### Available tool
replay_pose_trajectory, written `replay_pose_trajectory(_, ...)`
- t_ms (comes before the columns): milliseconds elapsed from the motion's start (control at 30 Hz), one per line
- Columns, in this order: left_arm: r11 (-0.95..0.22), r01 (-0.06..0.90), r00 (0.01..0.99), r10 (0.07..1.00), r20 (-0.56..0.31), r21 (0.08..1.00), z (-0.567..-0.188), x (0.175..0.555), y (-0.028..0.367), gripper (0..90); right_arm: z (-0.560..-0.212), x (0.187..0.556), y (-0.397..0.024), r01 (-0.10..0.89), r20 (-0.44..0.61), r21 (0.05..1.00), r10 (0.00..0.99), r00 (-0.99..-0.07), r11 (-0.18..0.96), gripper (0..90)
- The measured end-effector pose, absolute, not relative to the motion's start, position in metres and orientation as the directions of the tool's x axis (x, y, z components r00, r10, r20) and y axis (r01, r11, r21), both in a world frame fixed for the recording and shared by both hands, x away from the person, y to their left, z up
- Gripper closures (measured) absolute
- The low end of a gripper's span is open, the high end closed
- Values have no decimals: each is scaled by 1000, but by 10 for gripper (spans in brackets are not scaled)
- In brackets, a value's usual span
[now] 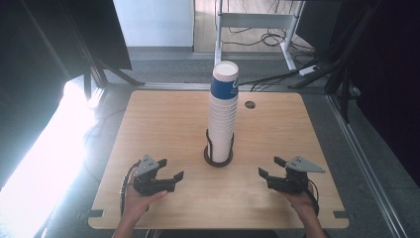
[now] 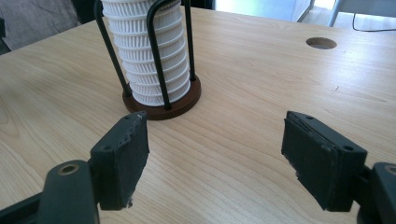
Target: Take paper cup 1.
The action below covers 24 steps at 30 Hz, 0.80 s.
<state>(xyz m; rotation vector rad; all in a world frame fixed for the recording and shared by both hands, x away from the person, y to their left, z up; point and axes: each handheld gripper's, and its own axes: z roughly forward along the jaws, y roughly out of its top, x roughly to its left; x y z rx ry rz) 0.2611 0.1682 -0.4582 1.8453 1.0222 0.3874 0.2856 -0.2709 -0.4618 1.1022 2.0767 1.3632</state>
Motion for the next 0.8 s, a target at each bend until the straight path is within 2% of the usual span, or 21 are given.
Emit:
replay_pose_trajectory(500,-205,450,612,779,-133,869,-450,256,169,157,-461,285,-267,352,25,900,776,-630,256,258)
replay_pose_trajectory(800,-200,458,607,782,-140,866,-447,269,156,146,-462,288,-271,336,16,900,750,-661,278,259)
